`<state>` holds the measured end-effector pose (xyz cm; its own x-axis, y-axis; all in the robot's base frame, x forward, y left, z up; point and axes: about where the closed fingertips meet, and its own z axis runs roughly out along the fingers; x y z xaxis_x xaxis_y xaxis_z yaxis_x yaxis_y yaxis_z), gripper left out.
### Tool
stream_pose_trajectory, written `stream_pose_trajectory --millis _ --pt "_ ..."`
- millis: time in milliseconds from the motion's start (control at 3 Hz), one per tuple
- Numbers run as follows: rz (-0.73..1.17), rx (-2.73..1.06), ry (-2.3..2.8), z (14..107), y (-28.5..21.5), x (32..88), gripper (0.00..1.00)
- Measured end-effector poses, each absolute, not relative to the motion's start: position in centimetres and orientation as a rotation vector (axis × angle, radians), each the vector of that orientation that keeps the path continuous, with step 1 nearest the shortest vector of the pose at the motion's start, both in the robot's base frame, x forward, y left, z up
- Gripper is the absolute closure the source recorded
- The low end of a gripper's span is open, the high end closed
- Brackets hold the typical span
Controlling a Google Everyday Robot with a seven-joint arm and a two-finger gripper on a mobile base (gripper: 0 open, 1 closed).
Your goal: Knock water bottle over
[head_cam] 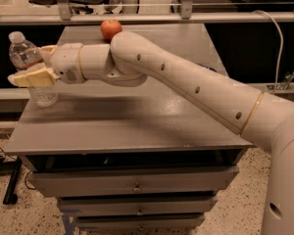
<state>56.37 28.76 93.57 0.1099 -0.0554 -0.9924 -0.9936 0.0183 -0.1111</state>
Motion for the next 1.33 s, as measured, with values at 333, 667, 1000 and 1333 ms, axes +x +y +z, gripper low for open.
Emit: stream_pose_trajectory --millis 333,667,1000,1333 --pt "1.072 -1.308 1.207 93.3 27.3 56.9 0.63" --pt "1.064 -1.345 1.250 94.1 25.4 58.4 0.85" --pt "1.027 -1.391 1.354 95.9 19.8 61.5 1.00" --pt "0.943 -1.466 1.471 97.4 14.5 62.9 1.00"
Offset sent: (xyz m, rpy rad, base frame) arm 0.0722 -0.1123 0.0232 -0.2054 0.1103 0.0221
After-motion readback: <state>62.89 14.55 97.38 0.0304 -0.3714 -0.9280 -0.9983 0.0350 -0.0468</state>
